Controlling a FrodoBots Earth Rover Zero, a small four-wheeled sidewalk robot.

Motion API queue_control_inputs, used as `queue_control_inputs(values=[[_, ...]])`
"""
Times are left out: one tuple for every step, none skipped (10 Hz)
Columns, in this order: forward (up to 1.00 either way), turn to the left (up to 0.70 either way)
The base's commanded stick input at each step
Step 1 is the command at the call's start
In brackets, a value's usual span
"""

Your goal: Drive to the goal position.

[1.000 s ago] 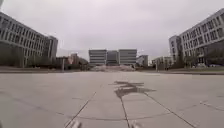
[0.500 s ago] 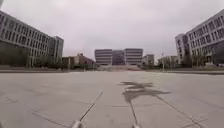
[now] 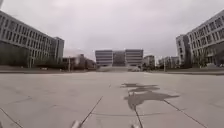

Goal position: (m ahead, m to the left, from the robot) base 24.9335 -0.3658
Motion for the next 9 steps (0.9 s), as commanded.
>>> queue_control_inputs(values=[[0.7,0.0],[0.7,0.0],[0.7,0.0],[0.7,0.0],[0.7,0.0],[0.7,0.0],[0.7,0.0],[0.7,0.0],[0.7,0.0]])
